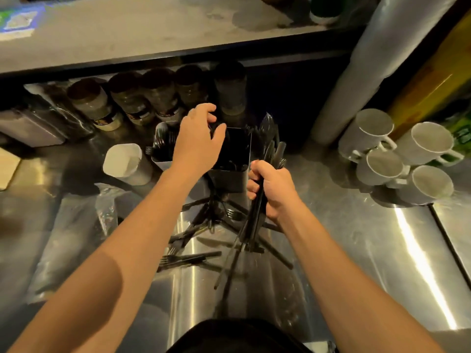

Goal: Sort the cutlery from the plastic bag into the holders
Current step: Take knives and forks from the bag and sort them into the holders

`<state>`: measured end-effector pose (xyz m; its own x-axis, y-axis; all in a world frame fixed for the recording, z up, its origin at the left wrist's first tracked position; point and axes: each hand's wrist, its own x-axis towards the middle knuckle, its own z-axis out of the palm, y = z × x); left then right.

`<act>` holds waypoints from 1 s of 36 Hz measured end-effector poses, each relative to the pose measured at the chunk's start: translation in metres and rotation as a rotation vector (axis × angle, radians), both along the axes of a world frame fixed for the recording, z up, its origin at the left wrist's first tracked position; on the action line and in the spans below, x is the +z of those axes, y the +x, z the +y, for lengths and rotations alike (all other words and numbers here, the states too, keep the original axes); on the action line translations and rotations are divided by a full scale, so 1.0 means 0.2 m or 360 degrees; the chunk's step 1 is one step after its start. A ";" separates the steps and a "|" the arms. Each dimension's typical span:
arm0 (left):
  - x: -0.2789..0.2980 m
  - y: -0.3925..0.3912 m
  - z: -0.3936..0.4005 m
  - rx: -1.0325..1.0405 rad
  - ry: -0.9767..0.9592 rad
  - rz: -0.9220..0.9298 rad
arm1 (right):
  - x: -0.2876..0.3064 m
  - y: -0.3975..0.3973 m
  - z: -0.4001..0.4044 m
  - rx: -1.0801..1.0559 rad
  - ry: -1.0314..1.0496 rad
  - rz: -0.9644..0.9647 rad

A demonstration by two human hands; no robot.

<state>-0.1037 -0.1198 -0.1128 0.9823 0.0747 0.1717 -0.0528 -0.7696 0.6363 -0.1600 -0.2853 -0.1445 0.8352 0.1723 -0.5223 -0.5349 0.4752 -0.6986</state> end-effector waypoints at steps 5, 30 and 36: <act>0.05 -0.02 -0.09 -0.0097 0.0050 -0.0068 | 0.02 -0.01 0.03 0.0107 -0.0095 -0.0093; 0.06 -0.10 -0.10 -0.0273 -0.1178 0.0716 | 0.04 -0.08 0.10 0.0235 -0.0546 -0.0276; 0.10 -0.15 -0.02 -0.0198 -0.1044 0.0614 | 0.06 -0.11 0.17 0.0346 -0.0649 -0.0422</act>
